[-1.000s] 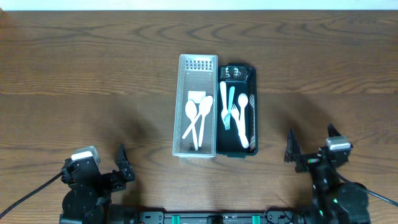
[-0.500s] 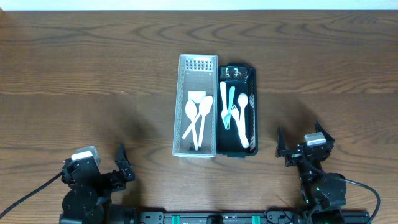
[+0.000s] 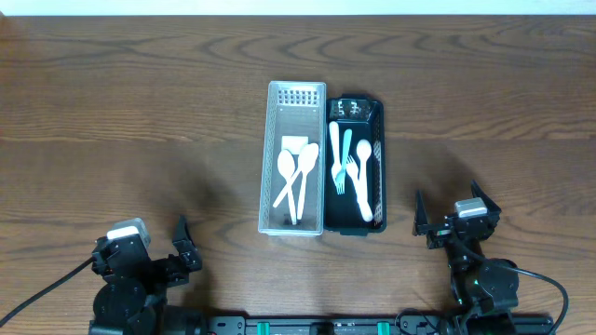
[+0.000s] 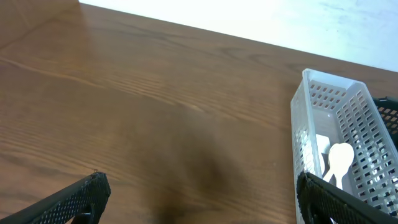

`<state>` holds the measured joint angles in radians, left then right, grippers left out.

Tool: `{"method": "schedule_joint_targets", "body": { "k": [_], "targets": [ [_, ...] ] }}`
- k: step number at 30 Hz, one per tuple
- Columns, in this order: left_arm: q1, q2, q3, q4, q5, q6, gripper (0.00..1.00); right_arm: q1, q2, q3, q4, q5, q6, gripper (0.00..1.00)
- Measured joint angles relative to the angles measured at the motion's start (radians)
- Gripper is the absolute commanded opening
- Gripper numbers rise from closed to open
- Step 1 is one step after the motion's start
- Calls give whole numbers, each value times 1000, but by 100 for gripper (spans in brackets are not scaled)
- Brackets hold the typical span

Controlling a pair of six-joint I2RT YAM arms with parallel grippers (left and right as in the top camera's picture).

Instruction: Pack container

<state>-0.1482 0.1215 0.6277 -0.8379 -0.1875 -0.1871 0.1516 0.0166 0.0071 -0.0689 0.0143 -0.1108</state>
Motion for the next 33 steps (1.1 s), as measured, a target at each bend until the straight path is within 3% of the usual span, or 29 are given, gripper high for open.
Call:
{"method": "schedule_joint_targets", "body": {
  "k": [18, 25, 28, 33],
  "targets": [
    [1, -1, 0, -8, 0, 5, 98, 0, 0, 0, 0, 0, 0, 99],
    [16, -111, -24, -67, 4, 18, 98, 0, 0, 0, 0, 0, -2, 99],
    [16, -115, -84, 43, 31, 75, 98, 0, 0, 0, 0, 0, -3, 99],
    [16, -115, -248, 373, 126, 249, 98, 0, 0, 0, 0, 0, -3, 99]
  ]
}}
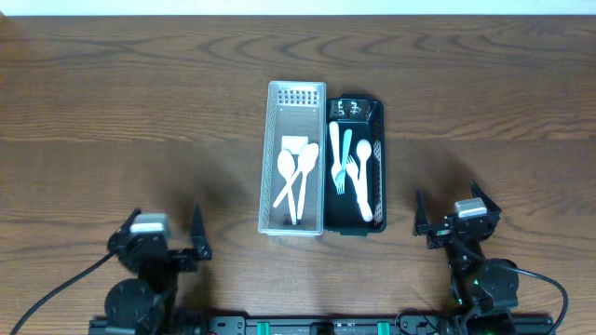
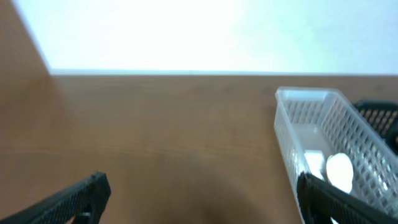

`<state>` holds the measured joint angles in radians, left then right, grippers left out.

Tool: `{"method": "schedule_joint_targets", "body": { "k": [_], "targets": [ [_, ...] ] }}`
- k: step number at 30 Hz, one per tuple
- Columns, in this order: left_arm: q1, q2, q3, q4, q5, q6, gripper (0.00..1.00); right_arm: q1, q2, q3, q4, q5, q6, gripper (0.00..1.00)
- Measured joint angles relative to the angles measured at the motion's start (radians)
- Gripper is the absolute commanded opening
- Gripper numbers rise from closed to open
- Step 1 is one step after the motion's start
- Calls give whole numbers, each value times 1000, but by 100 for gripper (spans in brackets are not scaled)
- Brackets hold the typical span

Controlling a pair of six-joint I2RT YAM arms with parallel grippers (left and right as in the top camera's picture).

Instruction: Pack container

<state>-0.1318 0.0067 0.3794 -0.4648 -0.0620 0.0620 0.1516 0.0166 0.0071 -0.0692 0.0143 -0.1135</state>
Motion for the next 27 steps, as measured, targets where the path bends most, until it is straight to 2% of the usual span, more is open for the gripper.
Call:
{"method": "schedule_joint_targets", "body": {
  "k": [5, 9, 12, 19, 27],
  "targets": [
    [0, 0, -175, 340, 49, 124, 98, 0, 0, 0, 0, 0, 0, 99],
    [0, 0, -306, 503, 64, 171, 98, 0, 0, 0, 0, 0, 0, 99],
    [0, 0, -365, 473, 77, 182, 98, 0, 0, 0, 0, 0, 0, 99],
    [0, 3, -362, 439, 109, 169, 98, 0, 0, 0, 0, 0, 0, 99],
    [0, 3, -362, 439, 112, 94, 98, 0, 0, 0, 0, 0, 0, 99]
  ]
}}
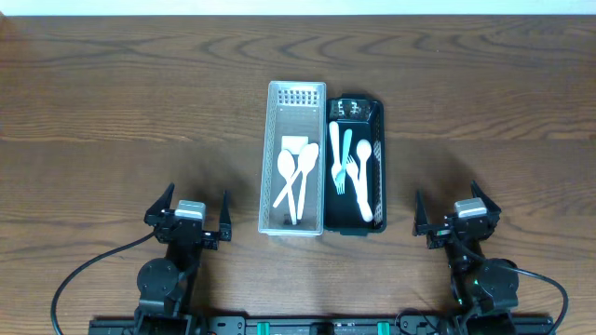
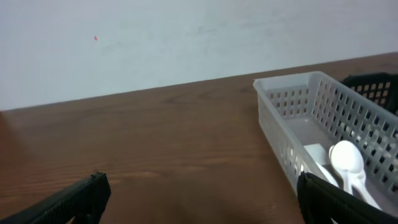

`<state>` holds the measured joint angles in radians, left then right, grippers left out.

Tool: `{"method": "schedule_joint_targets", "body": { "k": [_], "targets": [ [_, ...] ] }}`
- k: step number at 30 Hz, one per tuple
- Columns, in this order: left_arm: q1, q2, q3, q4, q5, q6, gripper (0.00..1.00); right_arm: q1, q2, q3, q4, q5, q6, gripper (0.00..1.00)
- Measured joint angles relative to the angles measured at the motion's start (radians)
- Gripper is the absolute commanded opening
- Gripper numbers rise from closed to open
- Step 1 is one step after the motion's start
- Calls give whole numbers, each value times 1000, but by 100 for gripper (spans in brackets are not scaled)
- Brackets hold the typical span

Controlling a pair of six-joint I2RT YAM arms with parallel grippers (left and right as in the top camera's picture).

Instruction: Pack container

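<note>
A clear perforated container stands mid-table with white spoons in it; the left wrist view shows its near wall and a spoon bowl. Right beside it a black tray holds white and pale blue cutlery. My left gripper stands open near the front edge, left of the clear container, nothing between its fingers. My right gripper stands open at the front right, right of the black tray, also empty.
The brown wooden table runs to a white wall at its far edge. Both arm bases and their cables sit along the front edge.
My left gripper has moved right, closer to the clear container, and its camera now faces the wall and the container's near corner. The right arm has not moved.
My left gripper was open at the far front left, turned outward. Then it stood further right and more squarely forward. Now it is nearer the clear container, still open and empty. The cutlery and containers have kept their places.
</note>
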<state>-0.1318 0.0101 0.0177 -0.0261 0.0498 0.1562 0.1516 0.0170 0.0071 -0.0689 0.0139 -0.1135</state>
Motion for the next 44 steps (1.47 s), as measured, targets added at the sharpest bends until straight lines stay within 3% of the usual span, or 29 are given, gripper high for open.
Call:
{"method": "schedule_joint_targets", "body": {
  "k": [12, 44],
  "targets": [
    [0, 0, 0, 0, 0, -78, 98, 0, 0, 0, 0, 0, 0, 99],
    [0, 0, 0, 0, 0, -79, 98, 0, 0, 0, 0, 0, 0, 99]
  ]
}}
